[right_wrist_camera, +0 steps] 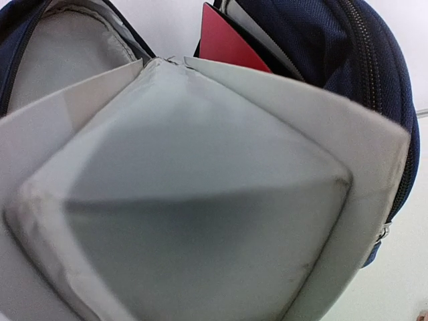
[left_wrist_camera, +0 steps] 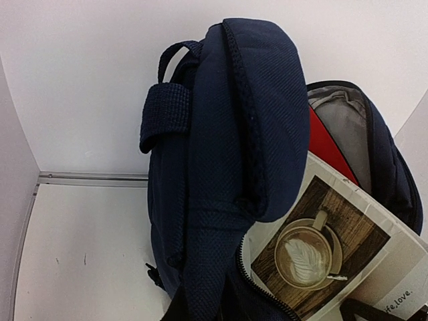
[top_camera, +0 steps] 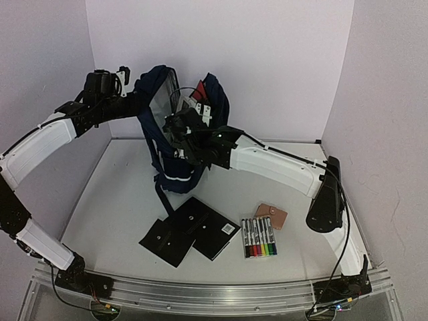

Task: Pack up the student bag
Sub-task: Place the book in the student bag.

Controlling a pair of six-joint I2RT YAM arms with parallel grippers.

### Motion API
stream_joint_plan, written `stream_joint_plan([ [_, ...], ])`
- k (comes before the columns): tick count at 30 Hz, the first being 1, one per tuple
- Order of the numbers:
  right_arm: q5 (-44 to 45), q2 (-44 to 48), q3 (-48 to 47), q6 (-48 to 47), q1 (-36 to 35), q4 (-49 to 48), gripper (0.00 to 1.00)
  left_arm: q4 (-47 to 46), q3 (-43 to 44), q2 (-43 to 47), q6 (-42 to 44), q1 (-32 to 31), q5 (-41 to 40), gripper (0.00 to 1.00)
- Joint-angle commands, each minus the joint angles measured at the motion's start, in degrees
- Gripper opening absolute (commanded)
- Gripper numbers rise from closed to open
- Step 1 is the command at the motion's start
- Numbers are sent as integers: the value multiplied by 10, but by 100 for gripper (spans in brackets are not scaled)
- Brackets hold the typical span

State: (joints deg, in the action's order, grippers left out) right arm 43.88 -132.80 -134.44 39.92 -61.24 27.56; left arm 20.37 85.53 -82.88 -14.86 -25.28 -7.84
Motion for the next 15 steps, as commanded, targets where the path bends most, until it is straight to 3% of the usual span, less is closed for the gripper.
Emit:
stream_joint_plan([
  [1, 91, 3, 27, -28, 44, 144, 24, -1, 16, 47, 13, 31, -82, 0],
  [4, 75, -16, 3, -32, 44, 143, 24, -7, 12, 40, 20, 31, -25, 0],
  [9, 32, -93, -92, -56, 44, 139, 25, -26, 14, 26, 45, 31, 154, 0],
  [15, -66, -122, -110, -101, 44, 29, 41, -27, 16, 16, 34, 31, 249, 0],
])
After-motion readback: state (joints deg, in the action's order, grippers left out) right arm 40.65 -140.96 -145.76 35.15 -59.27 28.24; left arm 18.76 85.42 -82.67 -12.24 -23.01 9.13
